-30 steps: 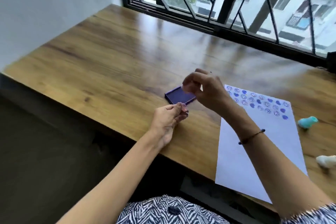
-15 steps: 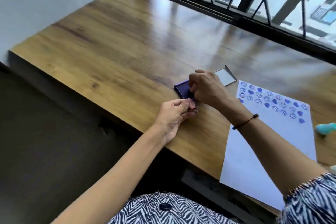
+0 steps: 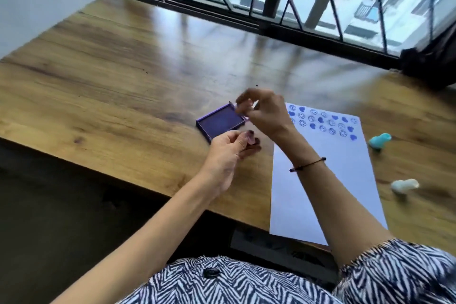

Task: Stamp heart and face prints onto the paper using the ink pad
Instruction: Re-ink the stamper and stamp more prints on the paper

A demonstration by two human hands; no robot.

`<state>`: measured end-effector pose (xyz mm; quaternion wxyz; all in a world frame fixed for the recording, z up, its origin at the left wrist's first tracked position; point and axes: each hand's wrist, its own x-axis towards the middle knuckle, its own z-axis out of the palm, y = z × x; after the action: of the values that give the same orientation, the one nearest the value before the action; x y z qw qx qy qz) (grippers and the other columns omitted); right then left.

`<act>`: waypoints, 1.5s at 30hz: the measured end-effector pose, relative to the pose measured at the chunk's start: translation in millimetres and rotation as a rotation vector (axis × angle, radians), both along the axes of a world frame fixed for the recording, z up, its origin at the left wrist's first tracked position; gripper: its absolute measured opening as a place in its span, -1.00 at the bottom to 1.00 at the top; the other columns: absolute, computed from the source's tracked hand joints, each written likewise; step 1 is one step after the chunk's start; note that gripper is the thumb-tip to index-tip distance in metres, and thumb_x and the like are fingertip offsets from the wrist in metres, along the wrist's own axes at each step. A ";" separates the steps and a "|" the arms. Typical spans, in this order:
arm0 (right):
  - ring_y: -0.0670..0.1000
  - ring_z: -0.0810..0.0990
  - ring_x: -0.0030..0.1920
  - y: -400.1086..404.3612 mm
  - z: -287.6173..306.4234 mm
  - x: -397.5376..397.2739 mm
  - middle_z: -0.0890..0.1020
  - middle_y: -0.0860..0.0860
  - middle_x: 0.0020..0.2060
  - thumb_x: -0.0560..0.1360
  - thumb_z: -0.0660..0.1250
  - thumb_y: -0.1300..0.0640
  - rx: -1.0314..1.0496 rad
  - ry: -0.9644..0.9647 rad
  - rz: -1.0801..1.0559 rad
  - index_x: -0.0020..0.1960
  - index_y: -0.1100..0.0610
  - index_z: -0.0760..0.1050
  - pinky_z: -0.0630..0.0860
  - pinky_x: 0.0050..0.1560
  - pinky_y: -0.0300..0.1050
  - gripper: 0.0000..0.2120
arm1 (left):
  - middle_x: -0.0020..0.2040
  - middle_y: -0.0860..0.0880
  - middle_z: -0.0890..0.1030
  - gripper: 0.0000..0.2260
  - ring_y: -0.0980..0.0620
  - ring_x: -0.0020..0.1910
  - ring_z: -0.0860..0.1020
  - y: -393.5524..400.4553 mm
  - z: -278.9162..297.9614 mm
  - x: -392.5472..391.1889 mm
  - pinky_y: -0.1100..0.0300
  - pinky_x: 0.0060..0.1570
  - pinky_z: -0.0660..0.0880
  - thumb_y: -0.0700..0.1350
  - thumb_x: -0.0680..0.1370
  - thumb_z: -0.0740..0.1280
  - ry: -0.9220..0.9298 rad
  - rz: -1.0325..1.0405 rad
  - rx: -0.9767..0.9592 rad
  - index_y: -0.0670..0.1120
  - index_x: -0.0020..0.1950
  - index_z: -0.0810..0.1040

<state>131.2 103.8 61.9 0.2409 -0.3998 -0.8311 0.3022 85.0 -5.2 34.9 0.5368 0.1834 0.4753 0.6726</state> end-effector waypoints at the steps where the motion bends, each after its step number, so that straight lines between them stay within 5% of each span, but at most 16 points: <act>1: 0.00 0.53 -0.30 5.9 3.9 15.0 0.64 0.05 -0.29 0.35 0.36 0.25 -0.034 0.057 -0.091 -0.17 0.11 0.62 0.52 -0.20 -0.09 -0.89 | -0.26 -0.06 0.53 -0.80 0.02 -0.23 0.55 5.6 0.4 6.8 0.26 -0.12 0.57 -0.27 0.54 0.18 -0.004 -0.028 0.003 -0.19 -0.29 0.46; 5: 0.10 0.62 -0.19 24.0 3.5 76.2 0.65 0.10 -0.26 0.34 0.39 0.26 -0.114 0.013 -0.336 -0.10 0.17 0.61 0.60 -0.03 0.14 -0.85 | -0.22 -0.10 0.54 -0.82 -0.01 -0.21 0.54 29.5 -0.4 36.0 0.35 -0.16 0.56 -0.24 0.55 0.18 0.013 -0.147 -0.014 -0.18 -0.25 0.47; 13: 0.18 0.55 0.01 29.4 -18.3 98.0 0.64 0.20 -0.06 0.38 0.31 0.28 0.032 -0.276 -0.289 -0.09 0.19 0.59 0.43 -0.03 -0.07 -0.86 | -0.29 -0.05 0.53 -0.79 0.02 -0.25 0.48 45.2 -21.9 62.1 0.20 -0.11 0.41 -0.21 0.55 0.20 0.170 -0.190 -0.061 -0.11 -0.29 0.46; 22: 0.26 0.53 0.03 25.4 -16.4 91.2 0.57 0.20 0.00 0.45 0.19 0.23 0.133 -0.442 -0.228 -0.03 0.20 0.54 0.52 0.00 0.08 -0.82 | -0.28 -0.01 0.56 -0.78 0.07 -0.22 0.54 46.4 -26.8 60.7 0.38 -0.22 0.47 -0.18 0.55 0.19 0.172 -0.173 -0.070 -0.08 -0.29 0.47; 45: 0.24 0.52 -0.19 37.1 -26.4 81.1 0.53 0.17 -0.17 0.34 0.20 0.37 0.283 -0.579 -0.087 -0.22 0.22 0.45 0.30 -0.33 -0.08 -0.90 | -0.23 -0.05 0.58 -0.80 0.00 -0.14 0.54 45.9 -31.6 62.0 0.10 0.06 0.46 -0.18 0.55 0.21 0.161 -0.160 -0.058 -0.06 -0.27 0.48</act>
<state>212.3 140.9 35.4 0.0607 -0.4669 -0.8810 0.0468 147.1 40.6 3.2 0.5538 0.2587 0.5200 0.5967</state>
